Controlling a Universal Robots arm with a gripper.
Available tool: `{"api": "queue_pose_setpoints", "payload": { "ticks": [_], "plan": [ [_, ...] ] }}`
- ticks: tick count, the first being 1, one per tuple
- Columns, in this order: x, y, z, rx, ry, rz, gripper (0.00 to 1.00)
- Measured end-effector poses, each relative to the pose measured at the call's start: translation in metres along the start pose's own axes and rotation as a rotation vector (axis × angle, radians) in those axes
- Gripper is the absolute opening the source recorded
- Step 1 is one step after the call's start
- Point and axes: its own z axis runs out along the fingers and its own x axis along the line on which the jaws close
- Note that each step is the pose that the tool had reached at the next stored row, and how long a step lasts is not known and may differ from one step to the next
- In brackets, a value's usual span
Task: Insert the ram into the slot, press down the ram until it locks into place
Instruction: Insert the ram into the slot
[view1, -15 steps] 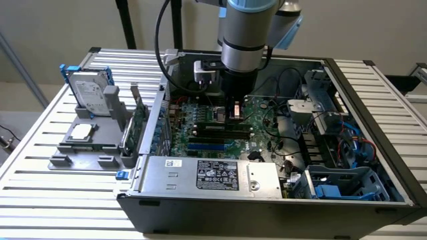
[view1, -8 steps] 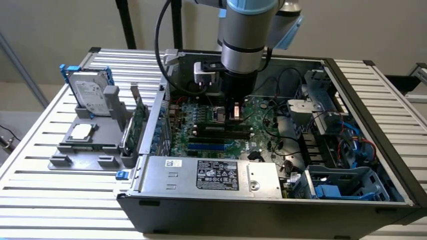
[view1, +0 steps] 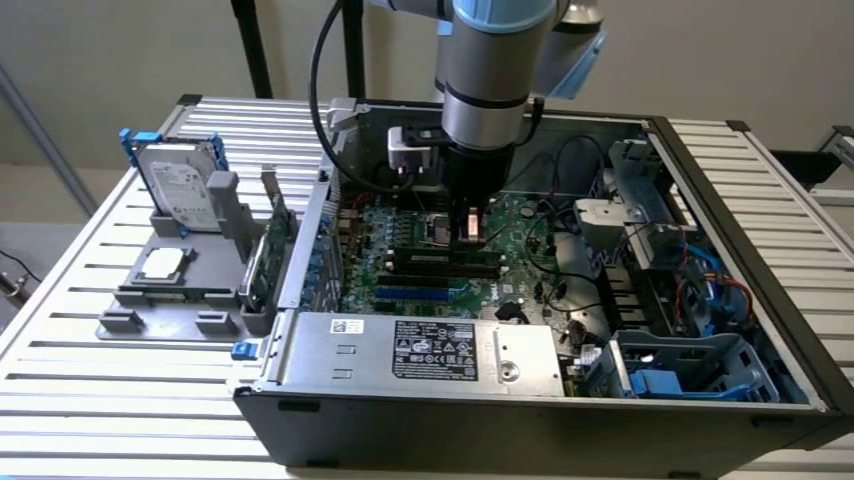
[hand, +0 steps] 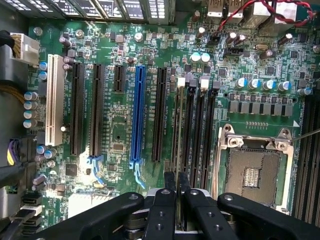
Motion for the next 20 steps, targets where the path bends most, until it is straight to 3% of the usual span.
{"api": "queue_pose_setpoints", "payload": {
  "ticks": [20],
  "plan": [
    [-0.0001,-0.0008,0.0035,-0.0002,-0.0001,0.008,0.14]
  ]
}}
